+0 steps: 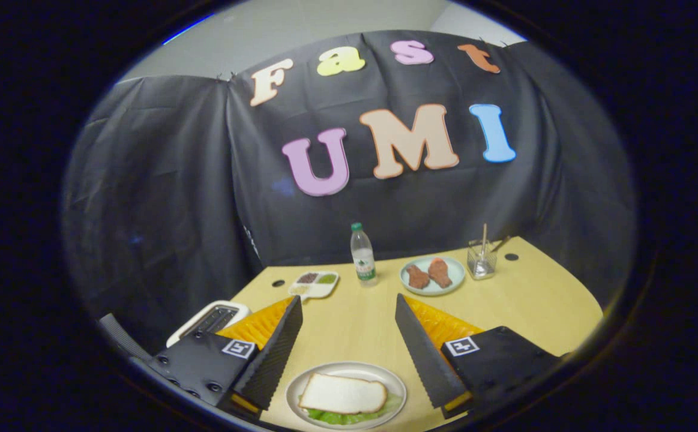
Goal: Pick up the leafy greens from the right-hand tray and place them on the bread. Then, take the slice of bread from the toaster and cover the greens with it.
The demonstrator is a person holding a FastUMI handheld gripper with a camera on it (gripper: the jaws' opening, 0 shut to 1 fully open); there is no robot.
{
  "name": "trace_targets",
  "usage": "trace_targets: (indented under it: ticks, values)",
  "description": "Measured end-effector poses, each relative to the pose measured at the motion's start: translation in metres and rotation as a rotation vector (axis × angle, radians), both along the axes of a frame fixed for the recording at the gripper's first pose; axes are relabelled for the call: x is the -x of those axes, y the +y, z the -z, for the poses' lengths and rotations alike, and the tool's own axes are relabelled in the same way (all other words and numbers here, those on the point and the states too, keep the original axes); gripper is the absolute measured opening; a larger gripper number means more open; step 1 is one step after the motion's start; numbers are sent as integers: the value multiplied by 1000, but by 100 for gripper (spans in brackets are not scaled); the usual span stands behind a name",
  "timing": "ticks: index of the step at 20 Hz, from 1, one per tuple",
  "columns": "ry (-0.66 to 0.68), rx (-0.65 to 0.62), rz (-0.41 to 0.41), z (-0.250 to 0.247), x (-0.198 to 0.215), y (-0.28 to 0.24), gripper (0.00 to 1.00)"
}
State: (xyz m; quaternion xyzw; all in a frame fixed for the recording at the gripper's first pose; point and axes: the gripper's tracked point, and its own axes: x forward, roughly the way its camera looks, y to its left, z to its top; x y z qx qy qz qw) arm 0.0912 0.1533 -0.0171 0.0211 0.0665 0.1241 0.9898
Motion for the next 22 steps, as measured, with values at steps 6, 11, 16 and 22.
trace_targets:
  ticks: [6, 11, 16, 22]
  values:
    - [-187, -75, -32, -72, 4, 8, 98]
    - [-264, -69, -15, -90, 13, -1, 98]
    - [-286, -62, 20, -93, 27, -9, 98]
    - [-289, -40, 31, -90, 32, -12, 98]
